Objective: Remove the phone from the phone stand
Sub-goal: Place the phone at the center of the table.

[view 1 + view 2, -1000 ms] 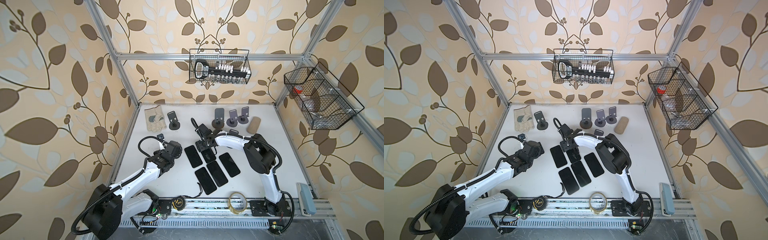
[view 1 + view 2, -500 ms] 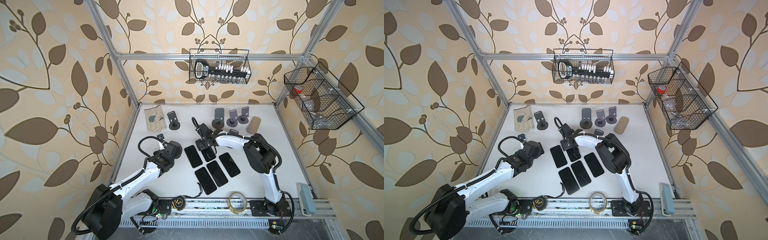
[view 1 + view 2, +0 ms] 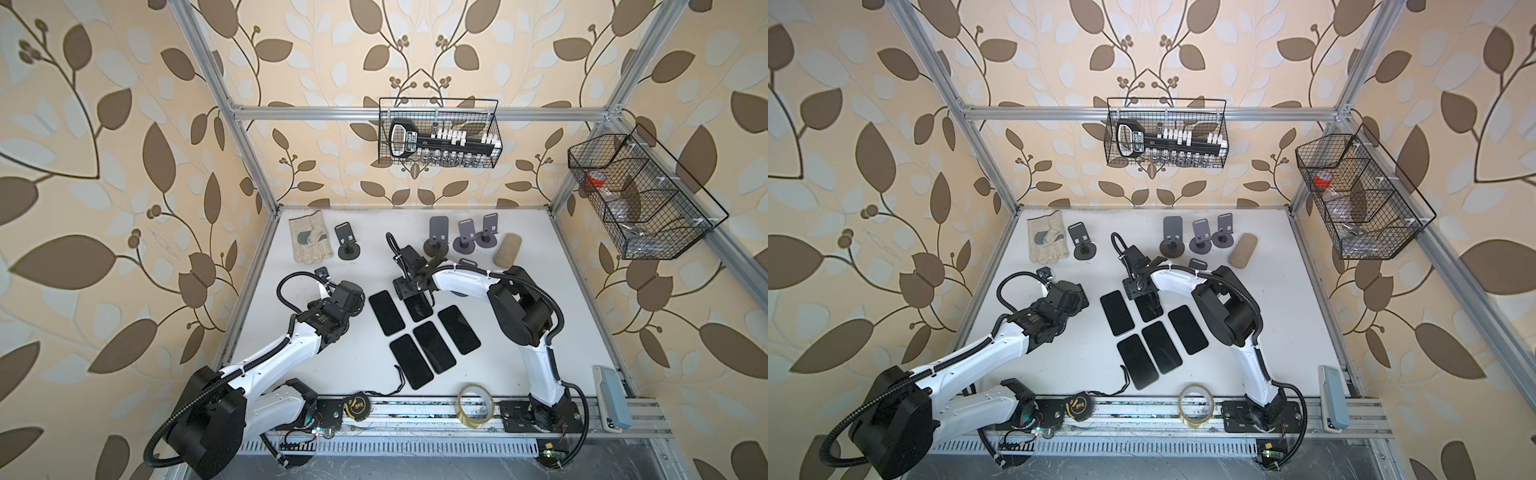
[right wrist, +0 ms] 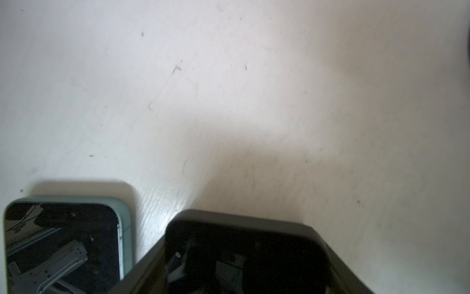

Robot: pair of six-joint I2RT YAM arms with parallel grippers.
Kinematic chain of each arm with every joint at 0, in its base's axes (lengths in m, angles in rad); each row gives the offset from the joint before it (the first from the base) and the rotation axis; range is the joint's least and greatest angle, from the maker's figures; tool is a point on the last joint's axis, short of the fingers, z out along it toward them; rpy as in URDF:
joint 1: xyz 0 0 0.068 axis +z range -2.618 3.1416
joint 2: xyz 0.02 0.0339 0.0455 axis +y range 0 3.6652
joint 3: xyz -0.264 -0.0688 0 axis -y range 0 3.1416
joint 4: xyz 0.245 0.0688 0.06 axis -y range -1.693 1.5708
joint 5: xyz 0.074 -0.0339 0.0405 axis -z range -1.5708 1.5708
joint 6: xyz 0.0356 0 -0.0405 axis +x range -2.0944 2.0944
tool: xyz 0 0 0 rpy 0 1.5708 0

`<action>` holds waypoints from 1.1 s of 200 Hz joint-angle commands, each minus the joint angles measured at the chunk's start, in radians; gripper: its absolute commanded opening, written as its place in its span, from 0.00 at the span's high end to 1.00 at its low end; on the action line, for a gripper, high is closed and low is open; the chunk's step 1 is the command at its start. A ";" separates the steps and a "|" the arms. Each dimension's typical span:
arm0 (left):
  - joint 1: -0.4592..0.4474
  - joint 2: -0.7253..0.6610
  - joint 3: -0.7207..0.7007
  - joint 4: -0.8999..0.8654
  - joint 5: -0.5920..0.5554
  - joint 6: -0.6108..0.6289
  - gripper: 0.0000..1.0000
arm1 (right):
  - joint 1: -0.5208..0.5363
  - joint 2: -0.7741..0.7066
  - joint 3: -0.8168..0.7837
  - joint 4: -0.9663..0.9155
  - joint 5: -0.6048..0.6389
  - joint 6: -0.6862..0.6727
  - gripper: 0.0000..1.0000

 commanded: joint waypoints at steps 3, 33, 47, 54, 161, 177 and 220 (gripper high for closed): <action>-0.007 0.000 0.032 -0.014 -0.027 -0.010 0.01 | -0.004 0.057 -0.008 -0.051 0.003 -0.010 0.30; -0.007 0.005 0.034 -0.012 -0.025 -0.010 0.01 | -0.004 0.061 -0.006 -0.054 0.001 -0.011 0.29; -0.007 0.009 0.036 -0.013 -0.024 -0.008 0.01 | -0.004 0.061 -0.004 -0.053 -0.004 -0.016 0.28; -0.007 0.011 0.038 -0.012 -0.023 -0.007 0.01 | -0.004 0.061 -0.004 -0.053 -0.006 -0.015 0.28; -0.006 0.012 0.035 -0.008 -0.021 -0.004 0.01 | 0.002 0.076 -0.006 -0.051 -0.049 -0.015 0.25; -0.007 0.014 0.036 -0.008 -0.022 -0.003 0.01 | 0.005 0.075 -0.010 -0.047 -0.054 -0.017 0.25; -0.007 0.017 0.037 -0.008 -0.024 -0.003 0.01 | 0.007 0.070 -0.033 -0.023 -0.091 -0.015 0.25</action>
